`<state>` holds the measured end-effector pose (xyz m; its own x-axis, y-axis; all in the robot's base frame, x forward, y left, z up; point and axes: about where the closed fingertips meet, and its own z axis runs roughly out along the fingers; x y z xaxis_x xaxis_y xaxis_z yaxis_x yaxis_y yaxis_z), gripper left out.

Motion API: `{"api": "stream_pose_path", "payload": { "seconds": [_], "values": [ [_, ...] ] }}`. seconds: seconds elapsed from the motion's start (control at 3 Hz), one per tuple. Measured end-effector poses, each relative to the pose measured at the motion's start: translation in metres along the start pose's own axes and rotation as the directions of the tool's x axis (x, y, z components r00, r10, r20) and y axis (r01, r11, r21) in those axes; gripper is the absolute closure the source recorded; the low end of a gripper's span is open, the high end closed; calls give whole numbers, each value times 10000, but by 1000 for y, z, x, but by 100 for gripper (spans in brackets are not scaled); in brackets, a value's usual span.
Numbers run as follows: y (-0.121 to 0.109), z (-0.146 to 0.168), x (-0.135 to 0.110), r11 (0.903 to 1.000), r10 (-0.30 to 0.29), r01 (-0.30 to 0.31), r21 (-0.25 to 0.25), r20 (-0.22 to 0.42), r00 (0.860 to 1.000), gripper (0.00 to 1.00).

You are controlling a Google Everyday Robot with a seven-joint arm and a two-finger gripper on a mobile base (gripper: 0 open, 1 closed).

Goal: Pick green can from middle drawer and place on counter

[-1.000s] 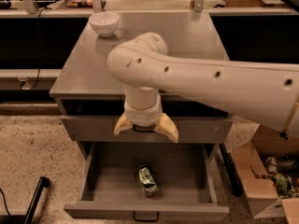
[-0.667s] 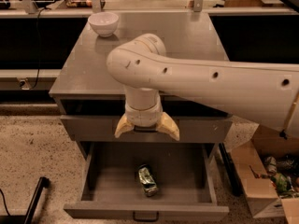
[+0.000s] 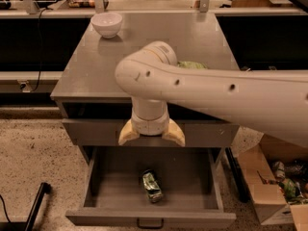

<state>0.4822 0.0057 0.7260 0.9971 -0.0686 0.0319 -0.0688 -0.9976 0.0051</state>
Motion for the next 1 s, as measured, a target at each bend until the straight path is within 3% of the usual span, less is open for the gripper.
{"api": "stream_pose_path", "payload": {
  "seconds": [0.33,0.67,1.0],
  "values": [
    [-8,6,7,9980,-224,252,582,-483,9986,0],
    [-8,6,7,9980,-223,252,585,-491,9985,0],
    [-7,31,7,9951,-521,557,815,-454,9976,0]
  ]
}}
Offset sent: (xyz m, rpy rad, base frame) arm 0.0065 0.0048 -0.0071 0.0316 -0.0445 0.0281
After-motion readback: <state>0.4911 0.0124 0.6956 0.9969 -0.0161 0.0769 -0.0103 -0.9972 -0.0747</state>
